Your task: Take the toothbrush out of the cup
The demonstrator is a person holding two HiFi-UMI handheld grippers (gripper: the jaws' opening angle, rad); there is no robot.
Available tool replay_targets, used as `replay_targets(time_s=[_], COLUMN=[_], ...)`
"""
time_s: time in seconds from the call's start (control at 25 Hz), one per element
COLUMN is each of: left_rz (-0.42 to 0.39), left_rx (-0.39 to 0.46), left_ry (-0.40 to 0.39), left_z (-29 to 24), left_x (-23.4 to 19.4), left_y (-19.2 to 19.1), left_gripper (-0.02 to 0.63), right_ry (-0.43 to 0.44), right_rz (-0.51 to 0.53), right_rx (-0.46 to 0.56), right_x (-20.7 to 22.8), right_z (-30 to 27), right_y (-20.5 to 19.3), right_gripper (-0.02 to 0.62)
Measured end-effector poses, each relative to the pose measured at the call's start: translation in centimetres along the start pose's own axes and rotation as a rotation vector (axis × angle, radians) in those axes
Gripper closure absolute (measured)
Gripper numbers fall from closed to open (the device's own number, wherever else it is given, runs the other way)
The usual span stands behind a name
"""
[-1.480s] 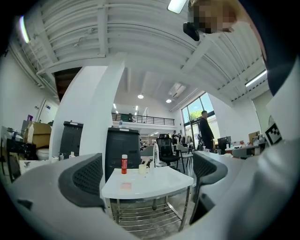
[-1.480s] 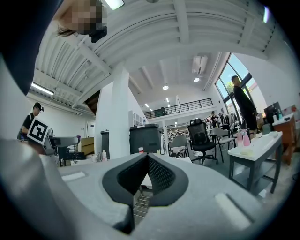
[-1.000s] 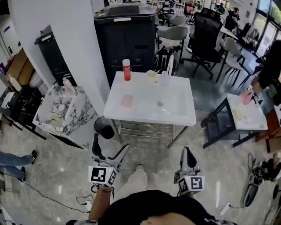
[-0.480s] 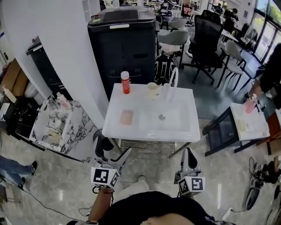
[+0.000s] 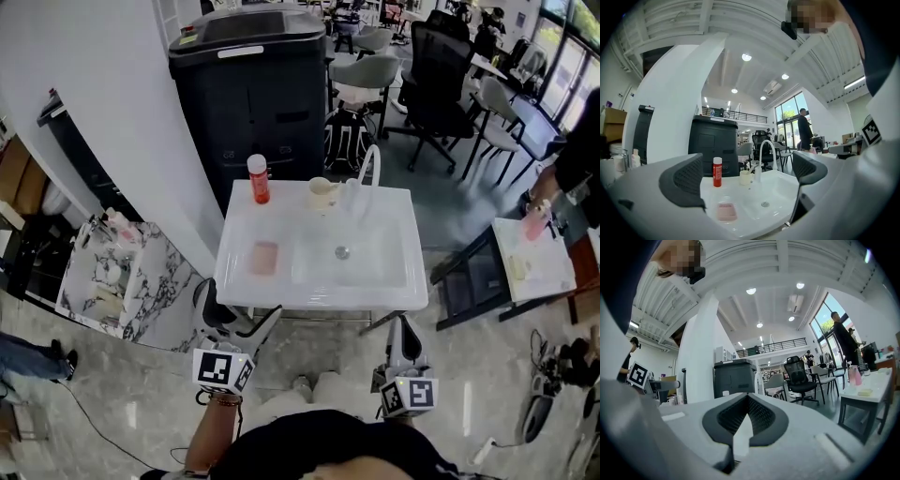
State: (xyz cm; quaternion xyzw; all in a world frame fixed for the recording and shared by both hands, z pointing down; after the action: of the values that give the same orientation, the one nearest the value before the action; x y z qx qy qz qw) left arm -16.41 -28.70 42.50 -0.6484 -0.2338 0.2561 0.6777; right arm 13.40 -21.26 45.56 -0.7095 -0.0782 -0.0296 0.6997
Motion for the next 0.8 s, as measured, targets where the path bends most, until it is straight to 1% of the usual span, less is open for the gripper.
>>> replay_targets(time_s=[0.16,0.44,0.52,0.64,0.72,0.8], left_rz=[-0.002,-0.026,-0.027,-0.020,-0.051,-0.085], left_rx=[0.002,-0.036,-0.049,-0.047,-0.068,-0.109], left_ry=[-0.024,-0.050,-0.067,-0.103,-0.124,-0.136], left_z=[-2.4,-8.6,-11.0,-14.5,-17.2,-20.0], left_x=[0.1,-0.5,-0.9,-1.3,-1.4,-1.7], left_y=[-0.5,-1.3,-2.0,-2.4,-3.0,-4.0], left_gripper=[0.035,0.035,0.035,0.037,0.037,0.037], right_ry=[0.000,-0.001,-0.016,-0.054,-0.087,-0.118], right_rz=[0.002,0.016,0.021,0.022,0.025,0.027], right_rx=[-0.008,-0.005,-0.008,-0.011,-0.019,-0.032], right_x=[0.9,3.2,4.3,6.2,7.6,8.7], right_z=[-1.5,-4.4,-5.0,-5.3,-5.2,-5.0], right_y=[0.2,1.6,1.8,1.9,1.8,1.7], right_gripper=[0.594,0.593,0.593,0.592,0.592,0.594])
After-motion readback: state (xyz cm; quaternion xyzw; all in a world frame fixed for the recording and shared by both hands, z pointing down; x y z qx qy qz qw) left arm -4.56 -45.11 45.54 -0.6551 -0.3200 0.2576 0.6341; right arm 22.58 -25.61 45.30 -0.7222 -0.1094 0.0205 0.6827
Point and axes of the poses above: the fingertips, and each gripper's own axes: z backward along the fingers, x to its right, y out of its top, the point moved 2 cm from there along z, backward along the fingers, and after that the axes turned 14 degrees about -y, right-handed, at the moved point
